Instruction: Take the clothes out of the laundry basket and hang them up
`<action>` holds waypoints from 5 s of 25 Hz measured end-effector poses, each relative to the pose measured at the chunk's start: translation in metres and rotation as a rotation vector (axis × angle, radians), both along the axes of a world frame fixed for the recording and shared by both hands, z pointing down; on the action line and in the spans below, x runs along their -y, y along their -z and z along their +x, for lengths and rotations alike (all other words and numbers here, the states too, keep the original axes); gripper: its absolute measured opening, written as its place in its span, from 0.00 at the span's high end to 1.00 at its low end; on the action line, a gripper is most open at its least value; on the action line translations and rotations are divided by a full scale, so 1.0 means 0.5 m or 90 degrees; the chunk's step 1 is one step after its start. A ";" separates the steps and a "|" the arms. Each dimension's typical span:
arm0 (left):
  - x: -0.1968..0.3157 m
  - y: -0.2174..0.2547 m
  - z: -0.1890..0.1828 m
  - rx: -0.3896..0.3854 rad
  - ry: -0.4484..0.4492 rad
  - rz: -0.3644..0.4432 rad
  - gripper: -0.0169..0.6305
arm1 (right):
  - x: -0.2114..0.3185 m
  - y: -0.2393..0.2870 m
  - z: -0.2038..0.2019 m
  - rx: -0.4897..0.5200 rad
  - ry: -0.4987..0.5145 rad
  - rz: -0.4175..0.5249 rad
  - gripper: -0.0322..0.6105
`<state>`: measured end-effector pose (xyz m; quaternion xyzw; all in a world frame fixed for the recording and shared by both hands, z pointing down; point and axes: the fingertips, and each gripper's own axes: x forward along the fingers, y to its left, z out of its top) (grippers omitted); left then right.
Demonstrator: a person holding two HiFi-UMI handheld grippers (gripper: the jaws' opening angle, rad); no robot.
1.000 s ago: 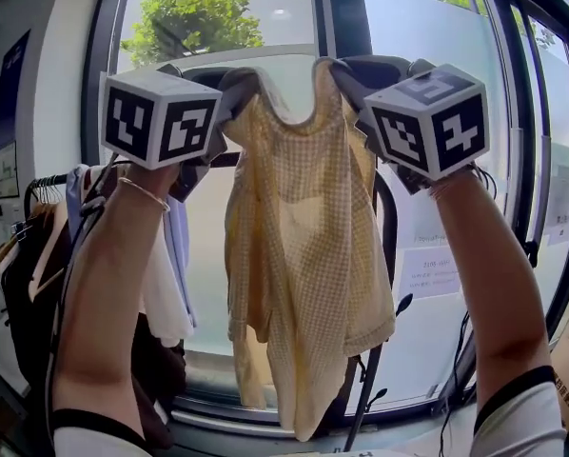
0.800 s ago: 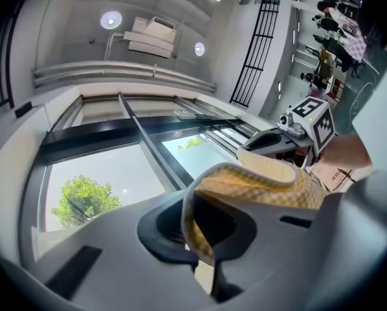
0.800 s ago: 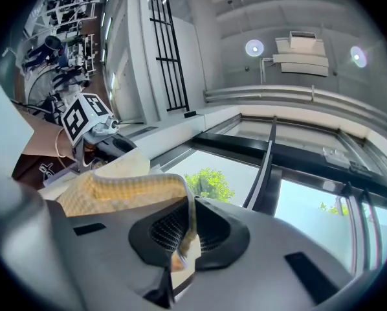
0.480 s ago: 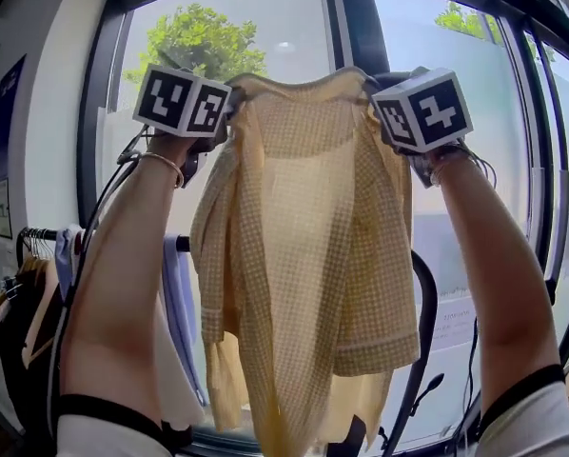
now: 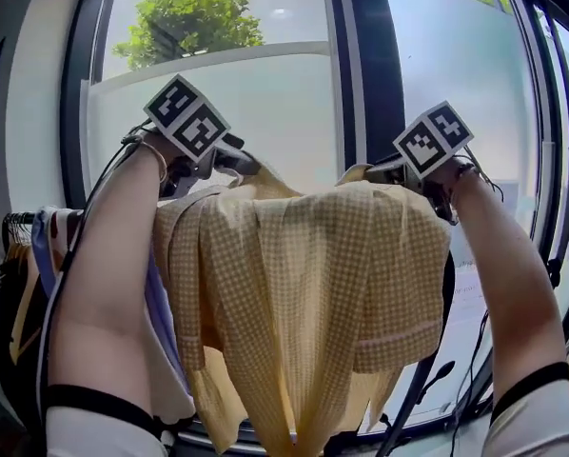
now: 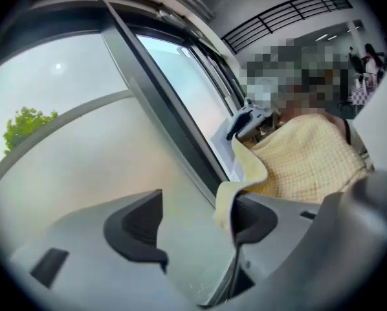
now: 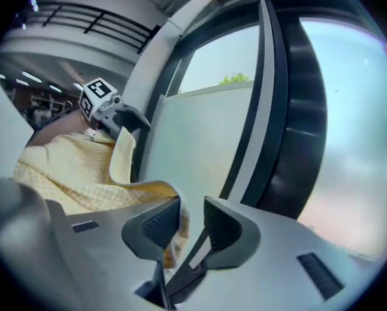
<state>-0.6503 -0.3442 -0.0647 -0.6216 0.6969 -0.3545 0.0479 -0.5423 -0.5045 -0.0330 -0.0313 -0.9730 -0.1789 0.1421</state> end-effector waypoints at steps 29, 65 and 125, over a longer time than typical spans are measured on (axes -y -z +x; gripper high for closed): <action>-0.019 -0.049 0.124 -0.273 -0.184 0.019 0.49 | 0.073 -0.307 0.039 -0.442 -0.080 0.165 0.61; -0.014 -0.027 0.127 -0.130 -0.199 0.042 0.54 | -0.184 -0.026 -0.071 -0.230 -0.026 0.234 0.91; -0.408 -0.016 0.653 0.245 -0.006 0.619 0.96 | -0.626 0.025 0.467 0.525 -0.135 0.276 0.90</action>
